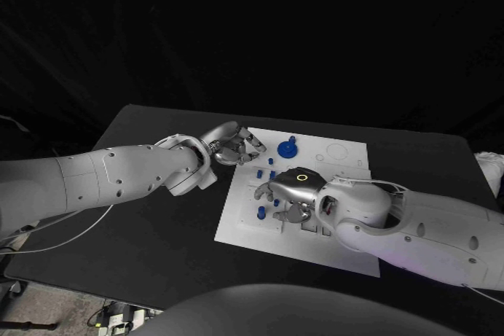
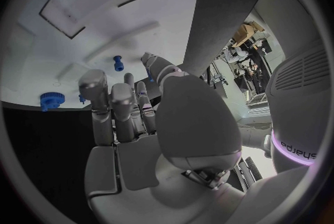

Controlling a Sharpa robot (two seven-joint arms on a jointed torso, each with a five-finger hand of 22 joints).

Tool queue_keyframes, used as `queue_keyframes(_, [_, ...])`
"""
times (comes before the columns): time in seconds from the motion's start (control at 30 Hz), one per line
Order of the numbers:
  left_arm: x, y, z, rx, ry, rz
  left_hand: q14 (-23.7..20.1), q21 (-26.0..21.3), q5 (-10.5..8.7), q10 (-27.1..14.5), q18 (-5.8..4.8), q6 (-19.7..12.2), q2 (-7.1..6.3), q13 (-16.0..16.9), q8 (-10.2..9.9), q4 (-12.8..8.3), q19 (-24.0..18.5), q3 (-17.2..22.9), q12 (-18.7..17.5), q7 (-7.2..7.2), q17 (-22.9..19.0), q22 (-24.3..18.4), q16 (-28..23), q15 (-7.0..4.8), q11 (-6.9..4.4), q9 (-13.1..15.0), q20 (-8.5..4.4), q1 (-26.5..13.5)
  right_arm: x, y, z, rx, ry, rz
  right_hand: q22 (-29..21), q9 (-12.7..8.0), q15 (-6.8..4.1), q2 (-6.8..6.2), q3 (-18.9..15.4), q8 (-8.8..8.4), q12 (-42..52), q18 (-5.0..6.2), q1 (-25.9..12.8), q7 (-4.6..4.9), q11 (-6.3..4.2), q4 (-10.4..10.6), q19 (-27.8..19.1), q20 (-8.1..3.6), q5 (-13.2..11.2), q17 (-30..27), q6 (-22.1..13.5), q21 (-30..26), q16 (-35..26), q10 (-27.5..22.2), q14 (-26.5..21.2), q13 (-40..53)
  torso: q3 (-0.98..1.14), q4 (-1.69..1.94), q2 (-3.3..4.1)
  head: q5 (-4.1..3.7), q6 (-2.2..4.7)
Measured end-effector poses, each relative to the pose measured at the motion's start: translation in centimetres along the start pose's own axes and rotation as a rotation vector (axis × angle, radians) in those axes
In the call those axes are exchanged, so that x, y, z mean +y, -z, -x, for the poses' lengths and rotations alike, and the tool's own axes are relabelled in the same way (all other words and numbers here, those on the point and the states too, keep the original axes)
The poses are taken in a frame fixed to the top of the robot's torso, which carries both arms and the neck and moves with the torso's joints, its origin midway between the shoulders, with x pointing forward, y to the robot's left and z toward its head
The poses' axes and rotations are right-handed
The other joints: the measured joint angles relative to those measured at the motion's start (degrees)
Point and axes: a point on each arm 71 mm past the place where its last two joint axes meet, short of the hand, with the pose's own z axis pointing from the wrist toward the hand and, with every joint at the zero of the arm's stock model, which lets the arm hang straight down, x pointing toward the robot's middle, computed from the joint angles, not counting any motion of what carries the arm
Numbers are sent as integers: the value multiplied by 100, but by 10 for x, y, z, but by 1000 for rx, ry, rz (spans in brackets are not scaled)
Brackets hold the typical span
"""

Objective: Assemble the parts on the task board

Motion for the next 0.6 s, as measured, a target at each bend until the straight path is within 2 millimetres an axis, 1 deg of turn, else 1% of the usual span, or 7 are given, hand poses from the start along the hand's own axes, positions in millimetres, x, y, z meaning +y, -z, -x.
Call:
queue_keyframes(0.1, [0, 0, 0, 0, 1, 0, 0, 0, 0, 0, 0, -13, 0, 0, 0, 0, 0, 0, 0, 13, -3, 0, 0, 0, 0, 0, 0, 0, -9, 11, 3, -55, -13, -12, 0, -105, 48, 51, -173, -80, 89, 0, 57, -38, 43, 41, -71, 32, 0, -304, -72, -152, -100, -245, -192, 34, 0, 0, 2, 4, 0])
queue_keyframes(0.23, [0, 0, 0, -1, 2, -1, 0, 0, 0, 0, 0, -21, -30, 0, 0, -16, 0, 15, 0, 21, -6, 0, 0, 0, 0, 0, 0, 30, -24, 33, 13, -175, -50, -18, -1, -202, 88, 105, -314, -115, 220, 90, 138, -37, 87, 167, -183, 62, 47, -426, -71, -292, -131, -458, -313, 67, 0, 0, 3, -18, 0])
queue_keyframes(0.37, [0, 1, 1, -5, 5, -2, 0, 0, 0, 0, 0, -21, -30, 0, 0, -16, 0, 15, 0, 21, -6, 0, 0, 0, 0, 0, 0, 30, -44, 58, 24, -307, -99, -18, -1, -222, 135, 250, -278, -60, 472, 89, 283, 80, 79, 241, -245, 124, 184, -585, 133, -360, -121, -318, -472, 125, 1, -3, 5, -46, 0])
queue_keyframes(0.4, [0, 1, 1, -6, 6, -3, 0, 0, 0, 0, 1, -21, -30, 0, 0, -16, 0, 15, 0, 21, -6, 0, 0, 0, 0, 0, 0, 30, -48, 64, 27, -336, -112, -16, -1, -222, 129, 310, -213, -10, 574, 90, 343, 126, 53, 246, -245, 124, 272, -598, 246, -351, -121, -152, -478, 137, 1, -4, 5, -48, 0])
queue_keyframes(0.47, [1, 1, 1, -8, 8, -4, 0, 0, 19, 0, 0, -21, -24, 0, 0, -15, 0, 15, 0, 21, -6, 0, 0, 0, 0, 0, 0, 36, -56, 75, 29, -388, -137, -13, -1, -222, 11, 414, -23, 95, 869, 90, 538, 211, -128, 205, -77, 65, 500, -431, 507, -49, -22, 520, -360, 170, -1, -7, 3, -58, 0])
queue_keyframes(0.53, [1, 1, 1, -10, 10, -6, 0, 0, 22, 0, 0, -21, -6, 0, 0, -15, 0, 15, 0, 21, -6, 0, 0, 0, 0, 0, 0, 54, -66, 88, 30, -433, -160, -14, -1, -232, -91, 396, 87, 125, 981, 90, 615, 237, -296, 203, 25, -24, 584, -434, 669, 62, -12, 944, -298, 152, 0, -7, 2, -80, 0])
queue_keyframes(0.6, [1, 1, 2, -12, 12, -8, 0, 0, 22, 0, 0, -21, -7, 0, 0, -15, 0, 15, 0, 21, -6, 0, 0, 0, 0, 0, 0, 53, -74, 99, 29, -457, -175, -23, -1, -264, -193, 381, 173, 159, 973, 90, 628, 252, -383, 265, -59, -129, 592, -735, 836, -61, -196, 1162, -388, 50, 1, -9, 2, -99, 0])
